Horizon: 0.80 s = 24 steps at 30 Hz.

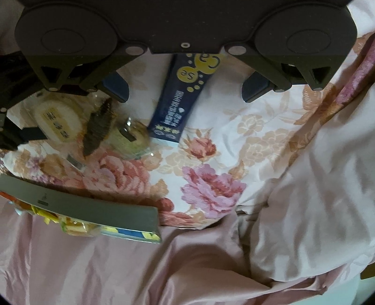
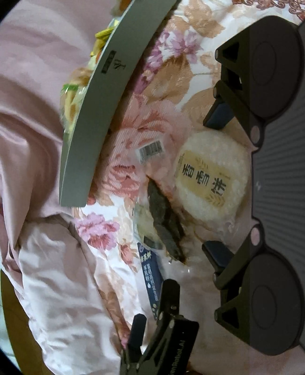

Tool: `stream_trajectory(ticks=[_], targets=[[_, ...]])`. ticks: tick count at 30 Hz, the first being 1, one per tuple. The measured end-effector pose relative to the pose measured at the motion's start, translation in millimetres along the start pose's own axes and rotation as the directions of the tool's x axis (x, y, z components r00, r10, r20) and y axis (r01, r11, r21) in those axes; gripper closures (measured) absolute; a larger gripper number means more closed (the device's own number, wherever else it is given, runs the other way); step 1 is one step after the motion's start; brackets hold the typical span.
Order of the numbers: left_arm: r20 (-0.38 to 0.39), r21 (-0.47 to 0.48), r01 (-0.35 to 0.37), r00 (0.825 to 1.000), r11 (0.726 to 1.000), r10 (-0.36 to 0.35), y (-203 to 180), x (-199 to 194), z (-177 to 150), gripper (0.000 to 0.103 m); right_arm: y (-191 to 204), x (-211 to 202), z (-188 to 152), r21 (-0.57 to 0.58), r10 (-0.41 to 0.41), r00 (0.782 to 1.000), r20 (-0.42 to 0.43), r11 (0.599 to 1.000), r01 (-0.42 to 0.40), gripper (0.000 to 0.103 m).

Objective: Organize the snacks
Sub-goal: 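Close the left tool on the blue stick while the right tool grips the rice cake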

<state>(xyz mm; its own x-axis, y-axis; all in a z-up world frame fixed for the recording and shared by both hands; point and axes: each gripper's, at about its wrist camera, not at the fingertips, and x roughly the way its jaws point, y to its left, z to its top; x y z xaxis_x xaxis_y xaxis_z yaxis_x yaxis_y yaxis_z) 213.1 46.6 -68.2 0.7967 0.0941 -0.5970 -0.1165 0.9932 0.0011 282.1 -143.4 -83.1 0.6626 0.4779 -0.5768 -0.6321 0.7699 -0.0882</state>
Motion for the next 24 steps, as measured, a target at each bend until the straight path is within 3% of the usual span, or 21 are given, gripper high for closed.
stream_trajectory(ticks=[13,17,20,24], targets=[[-0.03,-0.015,0.062,0.998,0.998,-0.062,-4,-3,-2,0.031,2,-2,-2,-0.005,0.012,1.0,0.014,1.0,-0.012,0.005],[-0.045,-0.09,0.111,0.992,0.99,-0.115,0,-5,0,0.054,6,-4,-2,-0.022,0.02,1.0,0.016,1.0,-0.019,0.009],[-0.049,-0.084,0.098,0.994,0.992,-0.102,-4,-5,0,0.054,10,-5,-1,-0.038,0.014,1.0,0.015,0.999,-0.013,0.012],[-0.049,-0.059,0.085,0.995,0.995,-0.088,-6,-2,0,0.044,11,-7,-2,-0.043,0.017,1.0,0.014,0.999,-0.016,0.017]])
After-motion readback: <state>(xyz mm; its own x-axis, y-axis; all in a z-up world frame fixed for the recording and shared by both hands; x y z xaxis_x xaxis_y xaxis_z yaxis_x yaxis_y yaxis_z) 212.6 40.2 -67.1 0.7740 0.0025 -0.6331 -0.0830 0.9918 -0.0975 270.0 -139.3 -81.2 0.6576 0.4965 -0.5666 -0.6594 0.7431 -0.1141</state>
